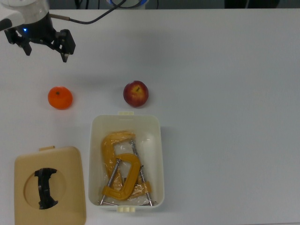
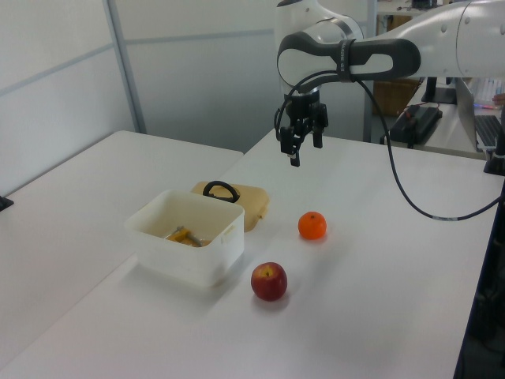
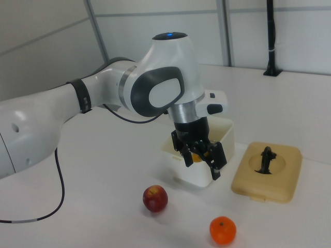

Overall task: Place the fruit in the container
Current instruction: 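Move the open gripper down over the orange tangerine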

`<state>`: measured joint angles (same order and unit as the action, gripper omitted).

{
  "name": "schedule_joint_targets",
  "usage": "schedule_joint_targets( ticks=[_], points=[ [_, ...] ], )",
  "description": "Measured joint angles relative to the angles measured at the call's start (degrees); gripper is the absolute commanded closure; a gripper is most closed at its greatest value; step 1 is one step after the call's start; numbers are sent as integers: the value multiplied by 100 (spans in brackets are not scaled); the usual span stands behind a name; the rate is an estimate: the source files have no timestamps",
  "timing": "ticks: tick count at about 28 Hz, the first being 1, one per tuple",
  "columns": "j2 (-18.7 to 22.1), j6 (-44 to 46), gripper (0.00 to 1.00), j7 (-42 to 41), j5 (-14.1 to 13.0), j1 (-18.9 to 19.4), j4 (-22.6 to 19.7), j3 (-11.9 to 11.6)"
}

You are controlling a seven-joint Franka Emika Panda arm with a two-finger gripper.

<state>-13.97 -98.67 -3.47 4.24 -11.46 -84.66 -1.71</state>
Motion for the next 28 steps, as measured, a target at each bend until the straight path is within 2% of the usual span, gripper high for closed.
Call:
schedule_joint_targets(
  ticks=[16, 19, 24, 28],
  points=[
    [-15, 0, 0, -5, 0, -23, -105, 15],
    [-44, -76, 0, -5, 0, -10, -252, 26],
    [-93, -703, 0, -5, 31, -6, -685, 27],
    [-182, -1198, 0, 30, 237, -10, -1017, 26]
  ],
)
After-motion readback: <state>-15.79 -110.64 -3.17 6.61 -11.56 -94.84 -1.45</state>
